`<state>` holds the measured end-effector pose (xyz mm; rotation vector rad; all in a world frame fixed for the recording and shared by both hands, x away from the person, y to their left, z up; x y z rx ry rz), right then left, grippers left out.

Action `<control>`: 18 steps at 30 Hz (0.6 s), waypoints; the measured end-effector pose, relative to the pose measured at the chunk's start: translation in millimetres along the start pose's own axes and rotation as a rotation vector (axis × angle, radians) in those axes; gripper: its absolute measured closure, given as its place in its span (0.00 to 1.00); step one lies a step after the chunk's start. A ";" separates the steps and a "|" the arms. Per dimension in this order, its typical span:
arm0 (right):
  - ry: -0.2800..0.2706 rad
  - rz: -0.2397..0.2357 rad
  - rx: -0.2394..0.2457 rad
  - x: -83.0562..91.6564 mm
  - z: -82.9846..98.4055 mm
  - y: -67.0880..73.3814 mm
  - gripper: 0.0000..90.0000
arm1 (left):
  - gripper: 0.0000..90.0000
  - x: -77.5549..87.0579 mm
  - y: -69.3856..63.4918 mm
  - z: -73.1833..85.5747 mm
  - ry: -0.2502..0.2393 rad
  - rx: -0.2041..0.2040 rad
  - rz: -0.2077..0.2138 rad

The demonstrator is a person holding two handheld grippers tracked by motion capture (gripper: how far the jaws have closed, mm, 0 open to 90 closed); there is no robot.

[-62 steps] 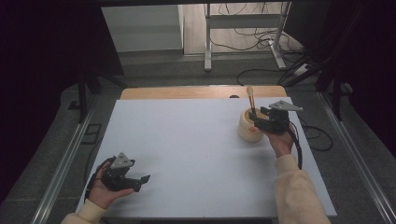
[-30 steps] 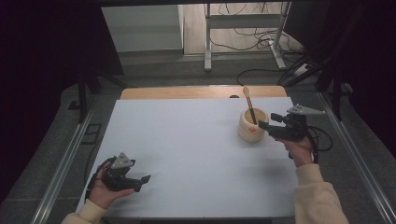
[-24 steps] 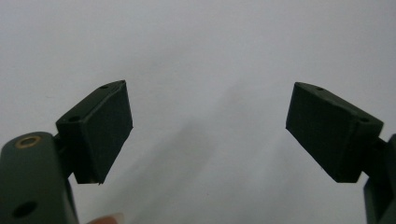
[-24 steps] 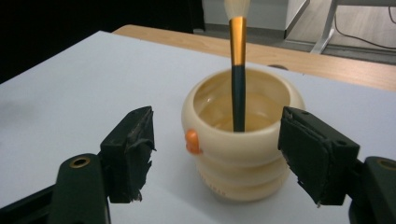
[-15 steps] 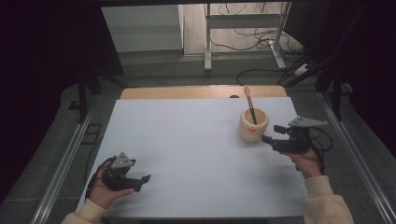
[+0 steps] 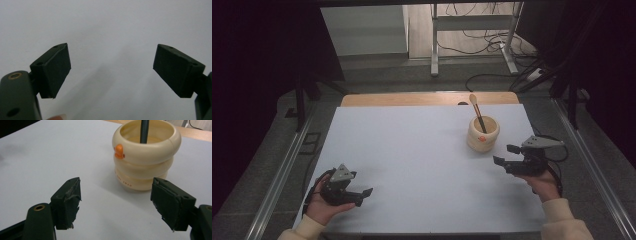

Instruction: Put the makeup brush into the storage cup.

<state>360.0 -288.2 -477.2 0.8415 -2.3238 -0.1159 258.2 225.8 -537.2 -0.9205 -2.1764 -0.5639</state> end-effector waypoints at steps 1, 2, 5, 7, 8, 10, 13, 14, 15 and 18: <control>0.001 0.001 0.002 0.9 2.1 0.2 0.28 | 0.17 0.5 0.7 0.8 0.000 -0.002 -0.002; 0.003 -0.002 0.002 2.0 4.4 0.8 0.28 | 0.17 0.9 0.8 1.5 0.001 0.004 -0.003; 0.013 0.002 0.007 4.4 11.4 1.3 0.27 | 0.17 1.6 1.3 1.6 -0.003 0.008 -0.007; 0.019 0.006 0.003 6.9 16.9 0.8 0.27 | 0.17 1.4 0.8 0.7 -0.003 0.004 -0.006; 0.020 0.006 -0.004 8.6 20.4 0.8 0.27 | 0.17 1.1 0.6 0.3 -0.002 0.002 -0.005; 0.025 0.012 -0.012 11.7 28.7 -0.1 0.27 | 0.17 0.6 1.1 0.1 -0.001 -0.003 -0.003; 0.047 0.022 -0.017 15.4 40.9 -2.1 0.27 | 0.17 0.2 1.6 -0.3 0.000 0.001 -0.003; 0.051 0.025 -0.022 17.0 43.8 -3.0 0.27 | 0.17 0.1 1.8 -0.6 -0.001 -0.004 -0.004; 0.052 0.025 -0.028 18.5 46.2 -3.7 0.27 | 0.17 0.1 1.7 -0.9 -0.003 -0.006 -0.004; 0.056 0.034 -0.026 22.8 53.0 -5.2 0.27 | 0.17 0.0 1.6 -1.1 -0.003 -0.007 -0.004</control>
Point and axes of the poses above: each handheld gripper's, and its own axes: x roughly backward along the jaws, z roughly out of its underside, y roughly to its left, the point moved 4 cm from there along -x, roughly forward along the jaws, and after that the axes turned 14 degrees about -x, right-handed, at the moved point
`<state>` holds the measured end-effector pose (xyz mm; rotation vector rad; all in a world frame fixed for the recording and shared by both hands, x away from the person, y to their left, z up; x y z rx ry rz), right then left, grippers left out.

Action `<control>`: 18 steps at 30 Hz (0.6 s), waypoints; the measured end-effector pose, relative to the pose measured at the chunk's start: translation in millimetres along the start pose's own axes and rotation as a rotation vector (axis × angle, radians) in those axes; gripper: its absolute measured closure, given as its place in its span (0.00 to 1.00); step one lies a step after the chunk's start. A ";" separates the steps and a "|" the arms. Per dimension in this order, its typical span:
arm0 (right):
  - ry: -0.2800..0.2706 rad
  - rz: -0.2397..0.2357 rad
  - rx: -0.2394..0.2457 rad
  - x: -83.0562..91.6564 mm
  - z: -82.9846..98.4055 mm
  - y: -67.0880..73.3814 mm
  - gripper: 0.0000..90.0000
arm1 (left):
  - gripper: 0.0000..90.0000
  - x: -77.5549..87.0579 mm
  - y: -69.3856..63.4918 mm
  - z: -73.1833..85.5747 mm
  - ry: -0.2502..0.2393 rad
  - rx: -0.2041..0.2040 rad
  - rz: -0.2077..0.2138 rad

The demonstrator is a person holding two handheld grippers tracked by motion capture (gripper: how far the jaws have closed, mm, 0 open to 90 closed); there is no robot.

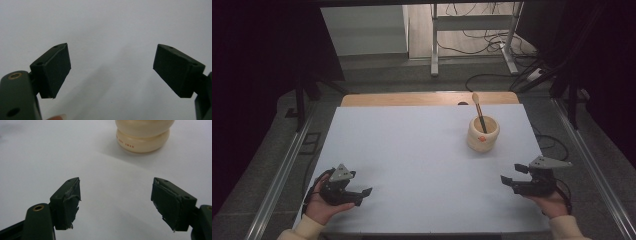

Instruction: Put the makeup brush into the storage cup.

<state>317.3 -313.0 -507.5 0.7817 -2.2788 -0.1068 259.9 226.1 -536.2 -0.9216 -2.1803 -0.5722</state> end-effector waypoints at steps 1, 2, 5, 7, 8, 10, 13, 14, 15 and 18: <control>0.002 0.002 0.001 1.0 2.0 -0.5 0.27 | 0.17 -0.1 0.3 0.2 0.002 0.000 0.000; 0.003 0.006 0.006 1.6 3.8 -1.2 0.27 | 0.17 -0.2 0.4 0.3 0.002 0.000 0.000; 0.001 0.007 0.013 1.9 4.9 -2.0 0.27 | 0.17 -0.3 0.3 0.2 0.003 0.000 0.000; -0.001 0.005 0.015 1.7 4.1 -1.2 0.26 | 0.17 -0.3 -0.1 0.2 0.004 0.004 -0.001; -0.001 0.002 0.022 1.7 3.6 -0.8 0.26 | 0.17 -0.3 0.2 0.4 0.004 0.001 -0.001; 0.000 -0.001 0.029 0.9 3.4 0.5 0.26 | 0.17 -0.3 0.0 0.6 0.004 0.005 -0.001; 0.003 0.002 0.040 0.0 3.4 0.8 0.26 | 0.17 -0.4 0.0 0.6 0.002 0.006 -0.001; 0.002 0.002 0.041 -0.1 3.3 0.8 0.26 | 0.17 -0.4 -0.1 0.6 0.003 0.005 -0.001; 0.000 0.003 0.042 0.0 3.0 0.7 0.26 | 0.17 -0.5 -0.2 0.6 0.003 0.005 -0.001; 0.000 0.008 0.046 0.0 2.7 0.1 0.26 | 0.17 -0.7 -0.2 0.7 0.004 0.004 -0.001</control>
Point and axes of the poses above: each handheld gripper's, and its own axes: x roughly backward along the jaws, z roughly out of its underside, y roughly to its left, the point moved 4 cm from there along -x, roughly forward along the jaws, and after that the axes turned 14 degrees about -x, right-handed, at the moved point
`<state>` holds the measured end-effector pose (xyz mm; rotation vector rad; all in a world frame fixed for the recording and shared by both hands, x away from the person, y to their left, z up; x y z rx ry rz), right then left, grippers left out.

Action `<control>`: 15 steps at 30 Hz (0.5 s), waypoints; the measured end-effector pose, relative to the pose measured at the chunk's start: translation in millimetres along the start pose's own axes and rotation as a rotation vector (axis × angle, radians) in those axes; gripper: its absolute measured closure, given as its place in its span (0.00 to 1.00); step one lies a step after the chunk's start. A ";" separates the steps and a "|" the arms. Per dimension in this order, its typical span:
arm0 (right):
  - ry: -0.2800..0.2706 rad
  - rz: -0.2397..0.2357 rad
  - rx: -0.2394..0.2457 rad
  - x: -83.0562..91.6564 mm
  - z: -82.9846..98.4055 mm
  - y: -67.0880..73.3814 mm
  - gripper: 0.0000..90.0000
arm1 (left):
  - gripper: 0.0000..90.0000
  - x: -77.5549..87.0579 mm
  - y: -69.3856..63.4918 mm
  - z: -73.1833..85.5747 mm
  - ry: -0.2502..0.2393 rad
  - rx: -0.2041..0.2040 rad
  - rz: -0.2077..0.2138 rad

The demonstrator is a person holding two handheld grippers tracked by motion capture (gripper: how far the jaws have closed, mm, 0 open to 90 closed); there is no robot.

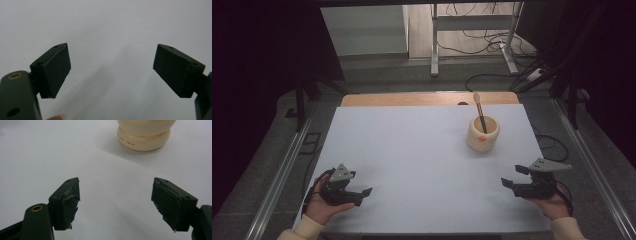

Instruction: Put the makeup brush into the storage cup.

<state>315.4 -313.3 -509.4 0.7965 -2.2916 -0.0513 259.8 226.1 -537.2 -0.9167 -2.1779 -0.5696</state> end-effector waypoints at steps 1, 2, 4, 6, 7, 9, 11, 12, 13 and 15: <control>0.002 0.003 0.001 -0.2 0.2 -0.4 0.26 | 0.17 0.0 0.0 0.0 0.000 0.000 0.000; 0.003 0.005 0.003 -0.2 0.5 -0.5 0.26 | 0.17 0.0 0.0 0.0 0.000 0.000 0.000; 0.005 0.005 0.004 0.3 0.4 -0.7 0.26 | 0.17 0.2 0.0 -0.1 -0.001 0.001 0.000; 0.000 0.006 0.004 0.9 -0.5 -0.2 0.26 | 0.17 0.2 0.0 -0.1 0.000 0.001 -0.001; -0.004 0.004 0.004 1.3 -1.0 0.2 0.26 | 0.17 0.1 0.0 -0.1 0.000 0.001 -0.001; -0.007 0.004 0.007 2.1 -1.8 0.8 0.26 | 0.17 0.0 0.0 -0.1 0.000 0.001 -0.001; -0.009 0.004 0.008 2.3 -2.1 1.1 0.26 | 0.17 -0.1 0.0 -0.2 0.000 0.001 0.000; -0.010 0.004 0.007 2.4 -2.2 1.1 0.26 | 0.17 -0.1 0.1 -0.2 0.000 0.001 0.000; -0.011 0.005 0.007 2.6 -2.3 1.1 0.26 | 0.17 0.0 0.2 -0.3 0.002 0.000 0.001; -0.017 0.011 0.010 3.2 -2.5 0.8 0.26 | 0.17 -0.2 0.2 -0.6 0.002 0.000 0.000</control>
Point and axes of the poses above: each handheld gripper's, and its own axes: x roughly backward along the jaws, z roughly out of its underside, y roughly to its left, the point moved 4 cm from there along -x, roughly forward along the jaws, and after that the axes turned 14 degrees about -x, right-handed, at the moved point
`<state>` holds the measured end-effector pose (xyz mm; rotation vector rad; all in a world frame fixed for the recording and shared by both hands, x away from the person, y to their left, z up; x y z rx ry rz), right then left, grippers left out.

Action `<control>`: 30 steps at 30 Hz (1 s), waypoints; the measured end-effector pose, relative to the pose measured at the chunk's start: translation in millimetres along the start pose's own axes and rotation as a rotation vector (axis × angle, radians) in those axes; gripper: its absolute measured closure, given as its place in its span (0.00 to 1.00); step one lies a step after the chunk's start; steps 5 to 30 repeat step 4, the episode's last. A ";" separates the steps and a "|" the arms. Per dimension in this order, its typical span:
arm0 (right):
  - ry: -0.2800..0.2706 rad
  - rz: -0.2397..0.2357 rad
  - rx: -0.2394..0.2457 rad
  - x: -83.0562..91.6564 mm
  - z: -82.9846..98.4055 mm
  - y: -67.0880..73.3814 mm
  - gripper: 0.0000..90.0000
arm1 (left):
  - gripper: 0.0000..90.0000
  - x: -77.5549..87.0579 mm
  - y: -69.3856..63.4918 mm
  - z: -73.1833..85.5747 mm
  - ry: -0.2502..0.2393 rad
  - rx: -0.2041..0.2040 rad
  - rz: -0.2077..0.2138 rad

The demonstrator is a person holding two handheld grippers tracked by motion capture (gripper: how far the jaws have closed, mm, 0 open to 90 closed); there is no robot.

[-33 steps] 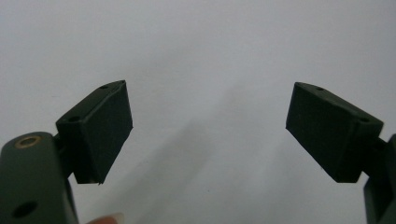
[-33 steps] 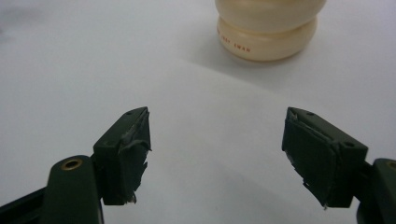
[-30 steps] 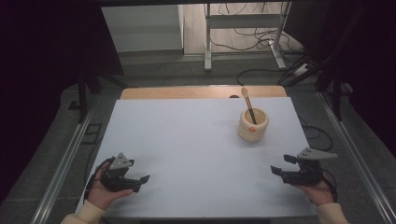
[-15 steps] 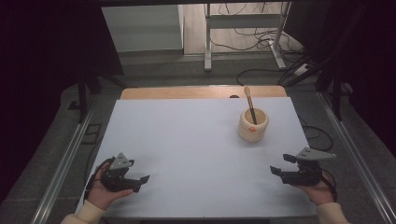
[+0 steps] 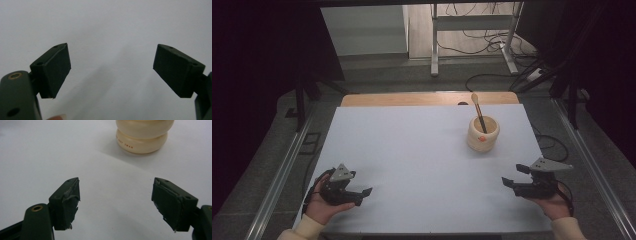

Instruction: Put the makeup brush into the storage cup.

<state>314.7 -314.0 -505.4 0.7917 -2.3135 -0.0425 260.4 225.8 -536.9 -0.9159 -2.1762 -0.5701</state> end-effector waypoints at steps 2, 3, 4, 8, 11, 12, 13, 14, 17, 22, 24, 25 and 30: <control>-0.001 -0.001 -0.004 0.6 -0.1 -0.2 0.26 | 0.17 -0.3 0.0 -0.3 0.000 0.001 0.000; -0.001 -0.001 -0.004 0.6 -0.1 -0.2 0.26 | 0.17 -0.3 0.0 -0.3 0.000 0.001 0.000; -0.002 -0.002 -0.004 0.8 -0.1 -0.4 0.26 | 0.17 -0.4 0.3 -0.8 0.000 -0.003 0.001; -0.002 -0.002 -0.004 0.8 -0.1 -0.4 0.26 | 0.17 -0.4 0.3 -0.8 0.000 -0.003 0.001; -0.002 -0.002 -0.004 0.8 -0.1 -0.4 0.26 | 0.17 -0.4 0.3 -0.8 0.000 -0.003 0.001; -0.002 -0.002 -0.004 0.8 -0.1 -0.4 0.26 | 0.17 -0.4 0.3 -0.8 0.000 -0.003 0.001; -0.002 -0.002 -0.004 0.8 -0.1 -0.4 0.26 | 0.17 -0.4 0.3 -0.8 0.000 -0.003 0.001; -0.002 -0.002 -0.004 0.8 -0.1 -0.4 0.26 | 0.17 -0.4 0.3 -0.8 0.000 -0.003 0.001; -0.002 -0.002 -0.004 0.8 -0.1 -0.4 0.26 | 0.17 -0.4 0.3 -0.8 0.000 -0.003 0.001; -0.002 -0.002 -0.004 0.8 -0.1 -0.4 0.26 | 0.17 -0.4 0.3 -0.8 0.000 -0.003 0.001; -0.002 -0.002 -0.004 0.8 -0.1 -0.4 0.26 | 0.17 -0.4 0.3 -0.8 0.000 -0.003 0.001; -0.002 -0.002 -0.004 0.8 -0.1 -0.4 0.26 | 0.17 -0.4 0.3 -0.8 0.000 -0.003 0.001; -0.002 -0.002 -0.004 0.8 -0.1 -0.4 0.26 | 0.17 -0.4 0.3 -0.8 0.000 -0.003 0.001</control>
Point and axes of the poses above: each handheld gripper's, and its own axes: x roughly backward along the jaws, z roughly out of its underside, y roughly to its left, the point moved 4 cm from there along -x, roughly forward along the jaws, and after that the axes turned 14 degrees about -x, right-handed, at the moved point
